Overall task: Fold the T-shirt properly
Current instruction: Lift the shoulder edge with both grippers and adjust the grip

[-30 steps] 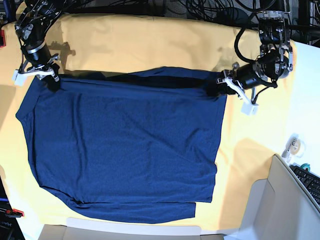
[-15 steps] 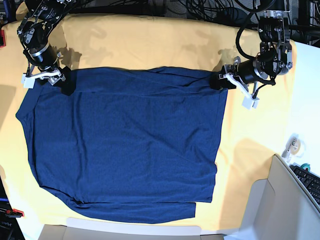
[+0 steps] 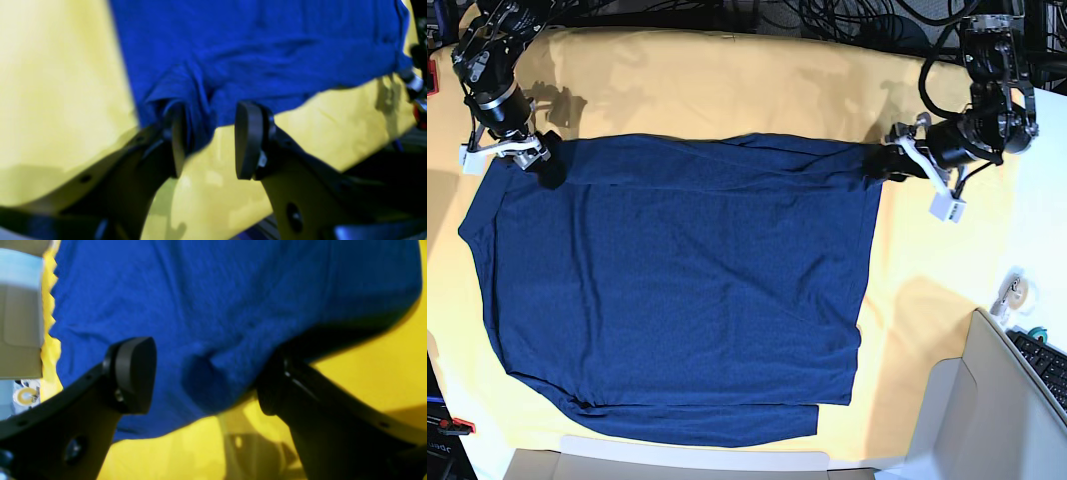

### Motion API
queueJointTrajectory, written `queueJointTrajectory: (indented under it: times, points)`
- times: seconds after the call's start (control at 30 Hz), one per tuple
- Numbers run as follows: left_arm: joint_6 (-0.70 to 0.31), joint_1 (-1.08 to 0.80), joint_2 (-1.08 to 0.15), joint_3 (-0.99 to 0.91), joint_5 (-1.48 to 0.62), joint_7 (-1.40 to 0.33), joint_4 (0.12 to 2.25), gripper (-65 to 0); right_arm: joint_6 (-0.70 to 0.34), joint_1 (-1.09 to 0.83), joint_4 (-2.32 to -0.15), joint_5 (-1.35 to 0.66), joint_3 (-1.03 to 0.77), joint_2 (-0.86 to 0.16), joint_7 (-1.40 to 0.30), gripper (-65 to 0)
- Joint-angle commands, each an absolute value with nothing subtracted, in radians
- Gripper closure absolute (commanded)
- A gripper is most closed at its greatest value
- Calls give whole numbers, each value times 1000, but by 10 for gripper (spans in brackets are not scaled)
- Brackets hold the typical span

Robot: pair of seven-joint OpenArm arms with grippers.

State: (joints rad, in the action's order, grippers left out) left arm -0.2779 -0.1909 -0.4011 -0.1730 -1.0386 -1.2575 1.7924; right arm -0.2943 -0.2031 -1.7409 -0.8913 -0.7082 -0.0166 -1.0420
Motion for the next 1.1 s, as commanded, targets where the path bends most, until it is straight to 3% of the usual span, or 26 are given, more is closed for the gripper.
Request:
queueJointTrajectory:
  times: [0.0,0.1,0.57,0.8,1.07]
  points:
    - [-278,-183,-412,-188,-1053,-1259,1811,-234,-277,-202,-1764,-909,-710,-27,-1026,-450]
    - [-278,-185,-430,-206,-1052,-1259,1811,-234,-222,-206,-1773,-911,-711,-42,-1024,-450]
    - [-278,-222,-455,-208,-1052,-1247,1811,-234,-217,-268,-1762,-915,-938,-36,-1030,-455]
    - [-278,-222,-453,-208,-1052,-1248,1814,-234,-214,-196,-1679,-915,-951,-15,-1030,-455]
    - [-278,-223,-455,-208,-1052,-1248,1814,-234,-133,-102,-1564,-914,-951,-5,-1030,-455]
